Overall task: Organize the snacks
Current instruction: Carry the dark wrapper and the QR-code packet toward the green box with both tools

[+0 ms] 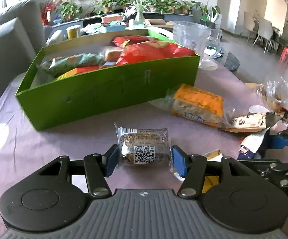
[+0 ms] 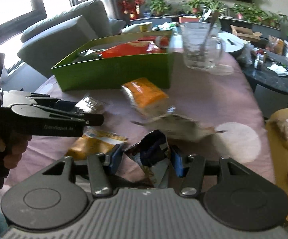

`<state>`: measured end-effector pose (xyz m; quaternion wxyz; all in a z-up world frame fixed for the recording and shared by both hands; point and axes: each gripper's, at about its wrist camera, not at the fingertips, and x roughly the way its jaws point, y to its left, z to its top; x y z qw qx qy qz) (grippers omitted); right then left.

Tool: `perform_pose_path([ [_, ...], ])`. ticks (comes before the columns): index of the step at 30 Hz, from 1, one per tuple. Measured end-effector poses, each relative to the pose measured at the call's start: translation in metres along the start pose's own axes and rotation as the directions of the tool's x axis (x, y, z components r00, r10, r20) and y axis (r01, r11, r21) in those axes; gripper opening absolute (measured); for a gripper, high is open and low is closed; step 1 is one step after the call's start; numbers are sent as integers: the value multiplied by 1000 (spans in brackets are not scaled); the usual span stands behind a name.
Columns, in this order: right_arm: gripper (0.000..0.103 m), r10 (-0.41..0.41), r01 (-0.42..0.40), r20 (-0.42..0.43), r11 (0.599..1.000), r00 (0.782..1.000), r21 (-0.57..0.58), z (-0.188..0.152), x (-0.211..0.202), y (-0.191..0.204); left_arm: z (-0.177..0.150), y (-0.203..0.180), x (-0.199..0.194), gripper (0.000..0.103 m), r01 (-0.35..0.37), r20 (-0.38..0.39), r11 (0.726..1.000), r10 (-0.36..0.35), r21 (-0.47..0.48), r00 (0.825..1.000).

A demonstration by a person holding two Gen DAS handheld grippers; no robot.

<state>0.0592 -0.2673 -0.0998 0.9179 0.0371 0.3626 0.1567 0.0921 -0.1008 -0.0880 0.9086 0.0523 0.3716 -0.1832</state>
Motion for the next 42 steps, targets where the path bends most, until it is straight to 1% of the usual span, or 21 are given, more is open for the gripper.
perform_pose_path([
  [6, 60, 46, -46, 1, 998, 999, -43, 3, -3, 20, -8, 19, -15, 53, 9, 20, 998, -8, -58, 1000],
  [11, 60, 48, -48, 19, 998, 999, -39, 8, -13, 25, -12, 27, -29, 53, 35, 47, 995, -31, -91, 998],
  [18, 60, 35, -36, 54, 999, 998, 5, 19, -21, 23, -14, 33, -40, 53, 54, 79, 993, -46, -105, 996],
  [22, 60, 51, -53, 79, 998, 996, 18, 24, -26, 24, -15, 34, -45, 53, 57, 92, 993, -47, -100, 995],
  [27, 60, 63, -64, 99, 998, 993, 7, 31, -29, 29, -14, 35, -51, 53, 63, 108, 993, -52, -102, 993],
  [30, 60, 78, -79, 107, 997, 991, 2, 34, -30, 32, -14, 35, -53, 53, 60, 119, 994, -49, -96, 992],
  [36, 60, 78, -78, 116, 997, 990, 1, 41, -25, 36, -13, 37, -59, 54, 30, 149, 995, -16, -91, 989],
  [42, 60, 98, -99, 120, 995, 988, 5, 50, -17, 39, -11, 45, -58, 54, 18, 147, 993, -1, -114, 989],
])
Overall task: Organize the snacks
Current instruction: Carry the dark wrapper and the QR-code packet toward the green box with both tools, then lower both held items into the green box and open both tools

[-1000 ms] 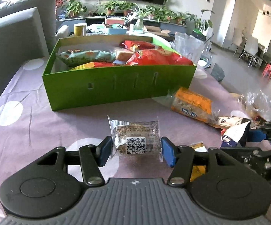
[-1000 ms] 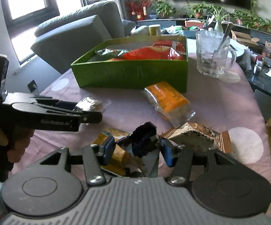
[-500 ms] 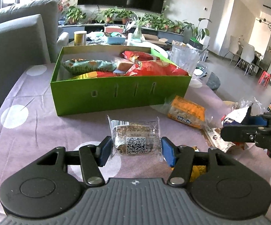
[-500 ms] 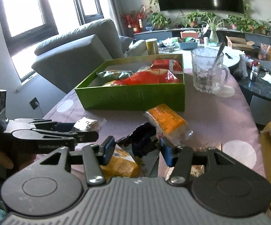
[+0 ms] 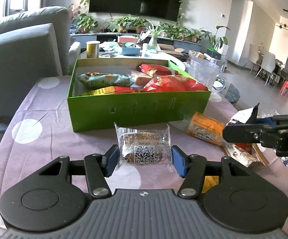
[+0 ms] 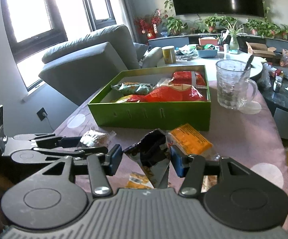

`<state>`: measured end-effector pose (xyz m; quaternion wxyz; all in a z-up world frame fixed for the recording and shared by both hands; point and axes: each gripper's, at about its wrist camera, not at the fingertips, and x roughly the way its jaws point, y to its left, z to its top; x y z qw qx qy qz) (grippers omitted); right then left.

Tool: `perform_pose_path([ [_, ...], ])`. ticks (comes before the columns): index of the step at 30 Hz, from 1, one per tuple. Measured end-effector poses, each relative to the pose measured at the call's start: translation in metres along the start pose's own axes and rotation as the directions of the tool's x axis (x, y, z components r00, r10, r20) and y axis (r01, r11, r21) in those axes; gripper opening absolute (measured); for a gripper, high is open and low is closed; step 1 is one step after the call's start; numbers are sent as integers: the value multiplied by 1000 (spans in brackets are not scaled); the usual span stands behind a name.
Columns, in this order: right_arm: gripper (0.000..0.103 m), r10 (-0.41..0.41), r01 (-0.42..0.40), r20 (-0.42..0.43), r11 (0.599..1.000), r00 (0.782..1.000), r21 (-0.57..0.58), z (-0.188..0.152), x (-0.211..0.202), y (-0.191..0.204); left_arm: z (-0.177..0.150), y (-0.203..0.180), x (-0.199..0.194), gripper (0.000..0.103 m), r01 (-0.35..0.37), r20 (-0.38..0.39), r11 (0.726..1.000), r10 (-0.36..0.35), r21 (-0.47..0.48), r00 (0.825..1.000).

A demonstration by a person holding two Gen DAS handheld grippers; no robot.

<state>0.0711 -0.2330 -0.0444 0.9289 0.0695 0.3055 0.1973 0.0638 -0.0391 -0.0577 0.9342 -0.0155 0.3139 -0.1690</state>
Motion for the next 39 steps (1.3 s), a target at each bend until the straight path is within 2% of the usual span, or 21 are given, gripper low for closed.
perform_pose_path([
  [11, 60, 28, -29, 46, 999, 999, 32, 27, 21, 6, 20, 8, 0, 54, -21, 38, 1000, 22, -1, 999],
  [25, 60, 12, -25, 119, 994, 993, 110, 80, 49, 1, 68, 17, 13, 54, -42, 79, 999, 40, 20, 996],
  [33, 60, -6, -11, 117, 990, 993, 139, 105, 79, -4, 91, 31, 34, 54, -62, 75, 998, 61, 10, 995],
  [39, 60, 2, -14, 84, 988, 996, 153, 107, 99, -4, 97, 37, 51, 54, -77, 53, 997, 75, 22, 996],
])
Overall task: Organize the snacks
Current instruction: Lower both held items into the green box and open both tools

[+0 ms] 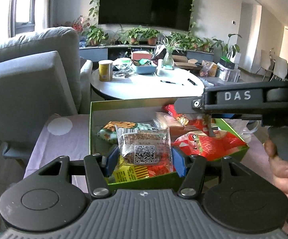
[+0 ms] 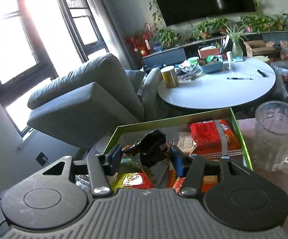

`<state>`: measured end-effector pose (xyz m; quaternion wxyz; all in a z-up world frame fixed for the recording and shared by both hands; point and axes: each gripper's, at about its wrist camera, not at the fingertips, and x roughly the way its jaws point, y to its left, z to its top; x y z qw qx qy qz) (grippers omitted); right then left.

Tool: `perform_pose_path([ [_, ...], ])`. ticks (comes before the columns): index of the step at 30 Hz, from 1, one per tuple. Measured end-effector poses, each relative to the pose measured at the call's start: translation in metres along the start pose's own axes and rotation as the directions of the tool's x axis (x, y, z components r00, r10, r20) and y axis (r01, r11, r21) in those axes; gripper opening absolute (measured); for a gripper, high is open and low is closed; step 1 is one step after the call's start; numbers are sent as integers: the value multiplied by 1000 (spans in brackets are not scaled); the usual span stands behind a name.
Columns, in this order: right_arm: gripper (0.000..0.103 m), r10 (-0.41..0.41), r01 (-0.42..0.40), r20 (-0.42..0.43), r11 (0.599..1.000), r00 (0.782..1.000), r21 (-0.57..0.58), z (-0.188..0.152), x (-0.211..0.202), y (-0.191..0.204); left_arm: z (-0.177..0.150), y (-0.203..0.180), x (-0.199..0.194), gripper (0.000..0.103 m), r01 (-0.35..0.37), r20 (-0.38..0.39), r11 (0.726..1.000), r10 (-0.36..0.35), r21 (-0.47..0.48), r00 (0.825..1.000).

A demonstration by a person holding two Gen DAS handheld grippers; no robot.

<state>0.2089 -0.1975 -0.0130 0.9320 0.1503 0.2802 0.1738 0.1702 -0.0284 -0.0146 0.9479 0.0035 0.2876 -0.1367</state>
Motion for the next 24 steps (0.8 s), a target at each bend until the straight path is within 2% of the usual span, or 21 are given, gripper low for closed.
perform_pose_path([
  [7, 61, -15, 16, -29, 1000, 999, 15, -1, 18, -4, -1, 3, 13, 56, -8, -17, 1000, 8, 5, 1000],
  [12, 62, -68, 68, -1, 997, 998, 33, -3, 22, -5, -1, 9, 17, 66, -72, 10, 997, 72, -13, 997],
  [18, 62, -64, 64, 2, 997, 998, 34, -5, 5, -11, -9, 16, 8, 67, -73, 9, 997, 73, -36, 997],
  [24, 62, -62, 61, 8, 998, 998, 9, -8, -17, -12, -21, 12, -8, 72, -66, 15, 997, 66, -35, 998],
])
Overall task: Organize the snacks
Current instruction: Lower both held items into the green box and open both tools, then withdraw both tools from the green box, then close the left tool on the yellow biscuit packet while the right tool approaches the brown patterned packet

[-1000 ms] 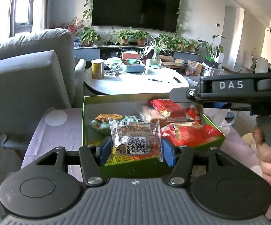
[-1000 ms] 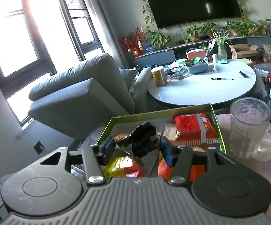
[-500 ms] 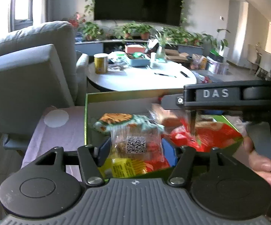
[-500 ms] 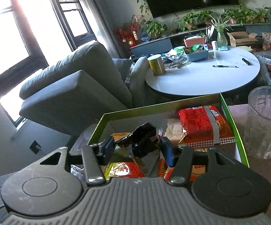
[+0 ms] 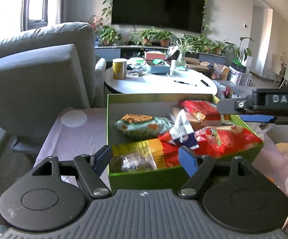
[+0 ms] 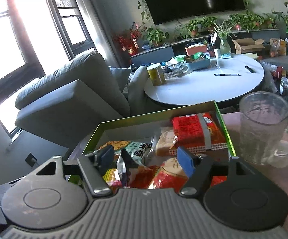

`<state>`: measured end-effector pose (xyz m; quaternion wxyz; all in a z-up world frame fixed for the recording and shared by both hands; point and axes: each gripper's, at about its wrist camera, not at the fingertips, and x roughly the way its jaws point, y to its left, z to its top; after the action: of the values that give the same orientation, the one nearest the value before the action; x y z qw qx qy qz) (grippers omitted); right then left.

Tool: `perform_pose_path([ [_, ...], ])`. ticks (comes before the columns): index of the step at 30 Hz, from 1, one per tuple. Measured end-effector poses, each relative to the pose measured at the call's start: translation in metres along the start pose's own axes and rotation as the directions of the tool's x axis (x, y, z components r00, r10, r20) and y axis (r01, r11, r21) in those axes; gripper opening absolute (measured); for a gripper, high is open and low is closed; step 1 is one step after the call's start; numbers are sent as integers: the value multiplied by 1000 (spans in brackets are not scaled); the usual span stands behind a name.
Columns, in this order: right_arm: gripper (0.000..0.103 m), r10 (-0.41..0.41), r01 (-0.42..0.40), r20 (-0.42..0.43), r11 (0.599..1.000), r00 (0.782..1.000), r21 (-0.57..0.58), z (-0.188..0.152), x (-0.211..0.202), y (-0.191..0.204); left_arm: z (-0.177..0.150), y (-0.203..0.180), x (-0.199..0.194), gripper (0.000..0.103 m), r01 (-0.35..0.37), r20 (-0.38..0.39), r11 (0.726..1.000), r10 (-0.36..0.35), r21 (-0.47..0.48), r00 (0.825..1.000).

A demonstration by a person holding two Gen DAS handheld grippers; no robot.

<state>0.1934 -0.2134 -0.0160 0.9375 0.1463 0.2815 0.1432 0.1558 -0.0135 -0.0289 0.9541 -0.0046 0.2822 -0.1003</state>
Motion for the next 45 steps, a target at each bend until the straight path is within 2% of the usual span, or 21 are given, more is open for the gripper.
perform_pose_path([
  [11, 62, -16, 16, -2, 999, 1000, -37, -21, -48, -14, -24, -22, -32, 76, 57, -6, 998, -57, 29, 998],
  [17, 62, -54, 54, -19, 998, 998, -22, -36, -63, -29, -41, -39, -43, 77, 88, -50, 995, -86, 39, 995],
  [23, 62, -79, 79, -62, 997, 995, -13, -53, -68, -43, -60, -64, -48, 84, 138, -122, 988, -129, 63, 984],
  [28, 62, -118, 117, -104, 993, 988, -14, -71, -69, -56, -76, -89, -47, 84, 179, -182, 982, -165, 66, 969],
  [31, 62, -144, 142, -124, 989, 982, -29, -83, -70, -62, -82, -105, -46, 84, 200, -212, 974, -175, 103, 962],
  [36, 62, -154, 149, -142, 988, 978, -45, -92, -76, -76, -89, -128, -45, 84, 224, -246, 963, -184, 148, 952],
  [45, 62, -120, 124, -143, 992, 982, 15, -94, -73, -93, -98, -144, -34, 84, 240, -290, 952, -180, 188, 940],
])
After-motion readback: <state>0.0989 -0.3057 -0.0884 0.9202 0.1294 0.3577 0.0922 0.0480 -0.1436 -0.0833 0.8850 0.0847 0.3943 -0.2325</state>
